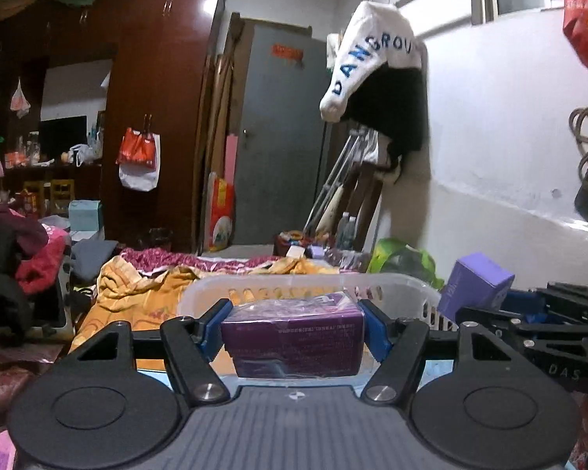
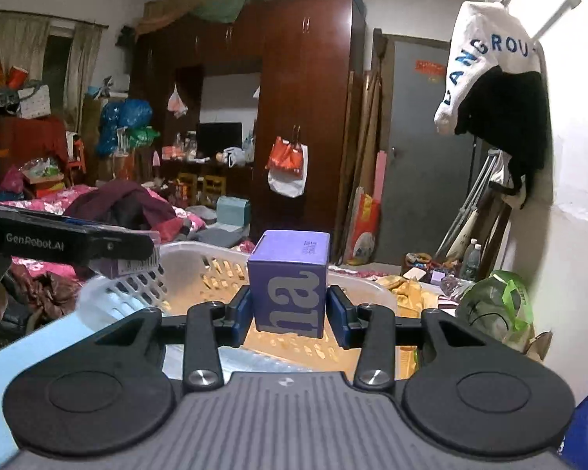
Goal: Organize objects
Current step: 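Carry both held boxes over the white basket and open both grippers, then move both grippers back down to the pile, then grasp a tall purple box with the left gripper while the right grasps a clear packet, then lift both held items into the white basket and open both grippers, then grasp a white printed packet with the right gripper while the left grasps a purple box, then carry both held items over the white basket and release them, then grasp a red-wrapped box with the right gripper while the left grasps a white QR-code box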
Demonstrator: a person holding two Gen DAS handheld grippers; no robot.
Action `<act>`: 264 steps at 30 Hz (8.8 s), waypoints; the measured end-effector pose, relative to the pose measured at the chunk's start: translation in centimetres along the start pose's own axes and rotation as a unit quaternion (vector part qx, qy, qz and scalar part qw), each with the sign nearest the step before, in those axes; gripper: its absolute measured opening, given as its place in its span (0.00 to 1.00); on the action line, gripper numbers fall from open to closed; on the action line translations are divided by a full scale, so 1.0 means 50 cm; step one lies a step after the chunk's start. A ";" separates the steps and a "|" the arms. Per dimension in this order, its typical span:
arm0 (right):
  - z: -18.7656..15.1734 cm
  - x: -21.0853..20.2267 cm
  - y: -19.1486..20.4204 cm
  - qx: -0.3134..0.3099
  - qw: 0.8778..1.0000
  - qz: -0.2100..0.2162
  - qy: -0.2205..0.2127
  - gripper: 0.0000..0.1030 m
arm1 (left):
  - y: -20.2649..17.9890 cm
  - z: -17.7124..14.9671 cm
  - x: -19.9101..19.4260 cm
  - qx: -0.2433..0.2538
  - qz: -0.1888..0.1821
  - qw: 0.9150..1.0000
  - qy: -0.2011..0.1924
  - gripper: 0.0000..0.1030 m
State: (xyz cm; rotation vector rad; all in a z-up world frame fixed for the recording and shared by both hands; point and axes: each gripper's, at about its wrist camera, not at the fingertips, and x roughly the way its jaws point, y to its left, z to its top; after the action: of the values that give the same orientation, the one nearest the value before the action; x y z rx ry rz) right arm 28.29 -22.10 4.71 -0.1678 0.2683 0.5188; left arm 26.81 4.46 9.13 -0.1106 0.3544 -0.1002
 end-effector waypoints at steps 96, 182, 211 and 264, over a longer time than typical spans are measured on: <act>-0.025 -0.060 -0.013 0.013 0.997 0.045 -0.068 0.42 | 0.011 -0.037 -0.102 -0.013 -0.050 0.997 -0.051 0.39; -0.310 -0.267 0.029 0.096 0.986 0.060 -0.126 0.80 | -0.027 -0.434 -0.300 -0.035 -0.114 0.985 -0.126 0.46; -0.178 -0.161 -0.027 0.057 0.993 0.049 -0.091 1.00 | 0.037 -0.246 -0.213 -0.039 -0.102 0.988 -0.111 0.79; -0.257 -0.142 0.062 0.035 0.998 0.020 -0.041 0.63 | -0.064 -0.398 -0.188 0.082 0.014 0.995 -0.059 0.52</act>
State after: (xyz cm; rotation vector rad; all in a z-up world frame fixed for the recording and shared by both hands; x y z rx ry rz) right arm 18.10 -25.63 -5.73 -0.0724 0.2093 0.5531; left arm 10.78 0.60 -5.81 0.0501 0.2287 -0.0938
